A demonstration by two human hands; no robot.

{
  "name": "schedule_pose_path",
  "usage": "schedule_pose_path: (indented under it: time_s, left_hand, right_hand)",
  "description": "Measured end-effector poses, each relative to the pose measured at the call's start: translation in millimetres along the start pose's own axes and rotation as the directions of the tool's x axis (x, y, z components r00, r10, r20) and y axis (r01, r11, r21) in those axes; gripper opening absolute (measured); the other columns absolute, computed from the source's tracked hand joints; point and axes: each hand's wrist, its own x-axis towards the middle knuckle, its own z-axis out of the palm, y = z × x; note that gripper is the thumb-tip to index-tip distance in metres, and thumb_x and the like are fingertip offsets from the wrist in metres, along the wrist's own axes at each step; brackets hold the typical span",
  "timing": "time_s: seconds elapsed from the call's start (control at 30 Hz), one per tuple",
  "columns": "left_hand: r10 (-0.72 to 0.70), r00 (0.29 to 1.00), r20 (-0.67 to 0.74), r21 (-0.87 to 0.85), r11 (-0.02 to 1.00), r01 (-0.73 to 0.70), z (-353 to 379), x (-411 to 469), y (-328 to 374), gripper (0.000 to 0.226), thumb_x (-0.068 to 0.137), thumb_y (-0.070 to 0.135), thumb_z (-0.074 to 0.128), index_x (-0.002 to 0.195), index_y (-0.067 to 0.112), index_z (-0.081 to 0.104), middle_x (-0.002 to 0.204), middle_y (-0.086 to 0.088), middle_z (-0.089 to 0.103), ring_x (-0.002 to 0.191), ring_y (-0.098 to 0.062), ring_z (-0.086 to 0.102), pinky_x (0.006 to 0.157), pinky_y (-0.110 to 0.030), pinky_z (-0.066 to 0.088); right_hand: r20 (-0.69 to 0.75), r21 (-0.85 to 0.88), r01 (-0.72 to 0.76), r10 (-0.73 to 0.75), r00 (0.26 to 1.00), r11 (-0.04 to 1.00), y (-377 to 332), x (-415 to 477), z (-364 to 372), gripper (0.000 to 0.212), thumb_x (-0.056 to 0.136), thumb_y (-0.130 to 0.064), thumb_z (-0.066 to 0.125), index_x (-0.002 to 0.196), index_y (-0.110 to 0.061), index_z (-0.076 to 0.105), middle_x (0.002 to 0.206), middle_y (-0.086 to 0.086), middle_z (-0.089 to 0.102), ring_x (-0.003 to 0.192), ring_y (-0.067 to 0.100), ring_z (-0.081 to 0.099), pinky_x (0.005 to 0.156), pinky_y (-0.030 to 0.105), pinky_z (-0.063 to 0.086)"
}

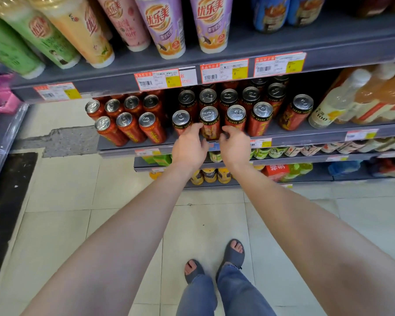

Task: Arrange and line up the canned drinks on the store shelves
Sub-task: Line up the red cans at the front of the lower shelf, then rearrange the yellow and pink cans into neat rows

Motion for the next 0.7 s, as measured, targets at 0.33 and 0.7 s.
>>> schedule_pose_path:
  time_s: [0.33,0.7]
  left_hand:
    - [0.254,0.967,-0.023,0.295,0.926,-0.236,-56,-44,53,0.039,0.096,0.025,0.055,0.133,0.014,0.06,0.124,-0.011,0.065,0.109,-0.037,0.063,0.082,-0.045,0.053]
    - [0.532,0.844,-0.065,0.333,0.809,-0.484,-104,-154,158,0.038,0.094,0.033,0.056,0.127,0.014,0.063,0.126,-0.01,0.066,0.112,-0.035,0.063,0.092,-0.046,0.052]
  right_hand:
    - [0.155,-0.267,0.081,-0.04,0.987,0.96,-30,-44,-92,0.019,0.094,-0.02,0.051,0.102,-0.014,0.067,0.1,0.013,0.07,0.094,0.037,0.065,0.067,0.035,0.046]
    - [-0.015,-0.413,0.081,-0.096,0.995,0.907,-60,-149,-257,0.023,0.095,-0.022,0.048,0.104,-0.018,0.069,0.101,0.01,0.071,0.096,0.034,0.066,0.067,0.033,0.045]
